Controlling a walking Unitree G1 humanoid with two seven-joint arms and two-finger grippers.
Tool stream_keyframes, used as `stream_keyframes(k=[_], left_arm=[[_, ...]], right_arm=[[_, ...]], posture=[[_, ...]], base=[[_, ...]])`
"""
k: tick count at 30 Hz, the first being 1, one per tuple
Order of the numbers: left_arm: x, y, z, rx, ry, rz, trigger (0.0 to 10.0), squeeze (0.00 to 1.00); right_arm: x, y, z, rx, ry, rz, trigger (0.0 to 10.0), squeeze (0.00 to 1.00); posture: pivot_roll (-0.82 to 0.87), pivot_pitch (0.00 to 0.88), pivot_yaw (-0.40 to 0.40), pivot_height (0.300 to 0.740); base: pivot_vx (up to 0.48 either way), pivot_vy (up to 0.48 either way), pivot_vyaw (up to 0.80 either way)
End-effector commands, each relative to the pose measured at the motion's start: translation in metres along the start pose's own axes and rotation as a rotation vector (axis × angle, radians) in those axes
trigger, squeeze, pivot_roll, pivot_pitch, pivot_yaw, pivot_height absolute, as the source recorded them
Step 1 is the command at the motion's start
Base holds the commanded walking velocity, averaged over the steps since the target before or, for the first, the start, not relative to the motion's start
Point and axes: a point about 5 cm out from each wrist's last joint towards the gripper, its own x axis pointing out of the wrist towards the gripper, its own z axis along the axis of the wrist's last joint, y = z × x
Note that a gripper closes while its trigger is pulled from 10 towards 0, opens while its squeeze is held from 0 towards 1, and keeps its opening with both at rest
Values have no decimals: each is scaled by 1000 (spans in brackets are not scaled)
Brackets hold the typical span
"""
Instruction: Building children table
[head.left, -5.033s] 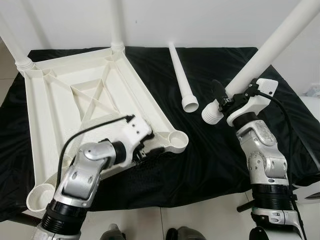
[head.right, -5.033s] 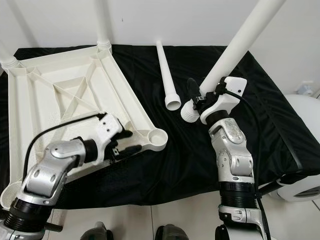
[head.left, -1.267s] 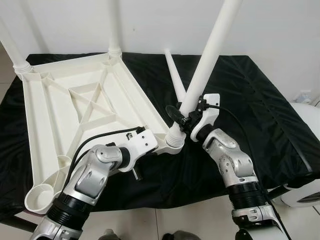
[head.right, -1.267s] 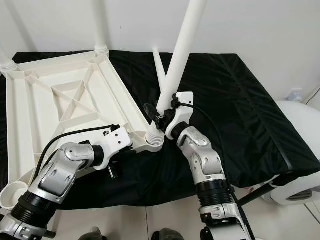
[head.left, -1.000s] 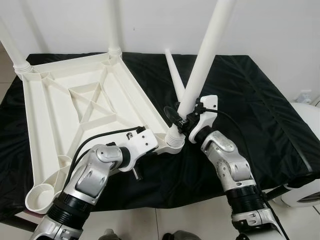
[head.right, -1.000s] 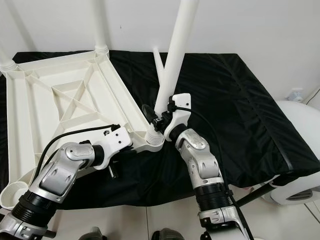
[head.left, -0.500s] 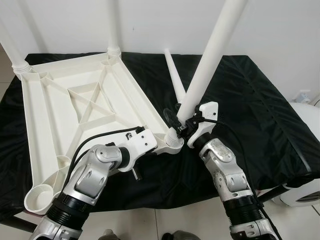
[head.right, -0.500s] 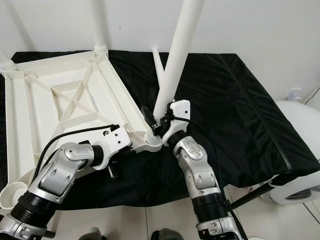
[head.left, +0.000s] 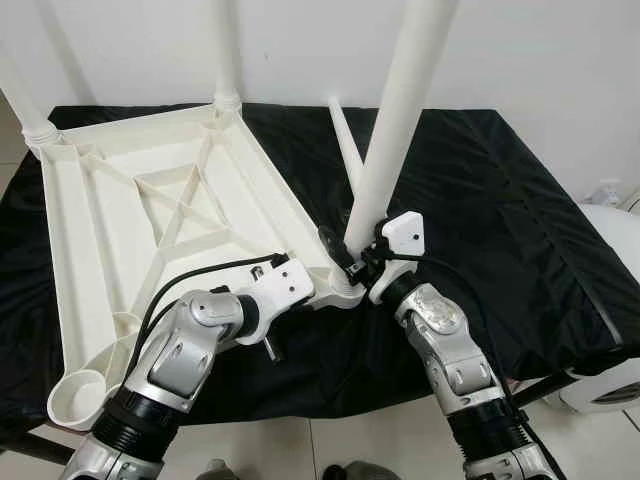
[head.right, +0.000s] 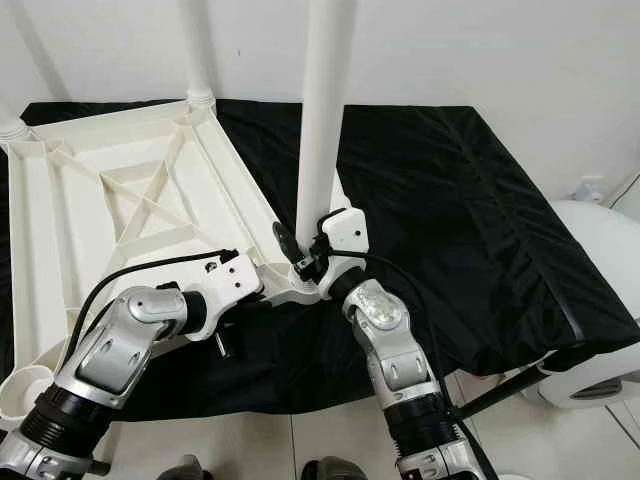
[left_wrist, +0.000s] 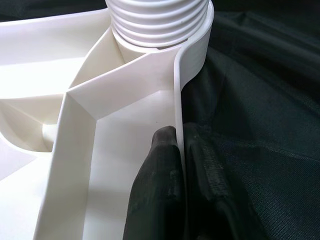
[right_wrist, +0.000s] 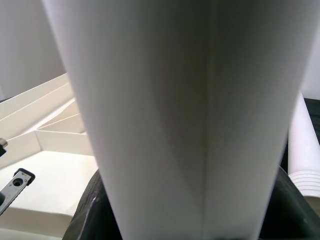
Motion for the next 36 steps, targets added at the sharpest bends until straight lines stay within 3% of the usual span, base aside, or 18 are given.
stream_keyframes(k=[1,8,16,19,25,36], left_arm=[[-6,14,-27,-56,113,178,10000,0],[-6,14,-26,-57,110,176,10000,0],[-6,14,-25,-56,106,178,10000,0],[-6,14,-24,-56,105,180,10000,0],[-8,14,-25,-54,108,179,10000,0],[-8,13,-25,-53,107,179,10000,0]], right_arm=[[-10,13,-31,43,149,66,10000,0],[-11,17,-32,53,153,89,10000,0],[-15,6,-41,250,170,0,10000,0],[-16,1,-44,281,178,-27,10000,0],[-20,-13,-53,297,220,-100,10000,0],[-16,-13,-50,272,213,-89,10000,0]], posture=[[29,55,-64,740],[28,55,-66,740],[30,57,-67,740],[30,57,-67,740],[31,55,-61,740],[39,53,-66,740]], base=[[0,0,0],[0,0,0],[0,0,0],[0,0,0],[0,0,0],[0,0,0]])
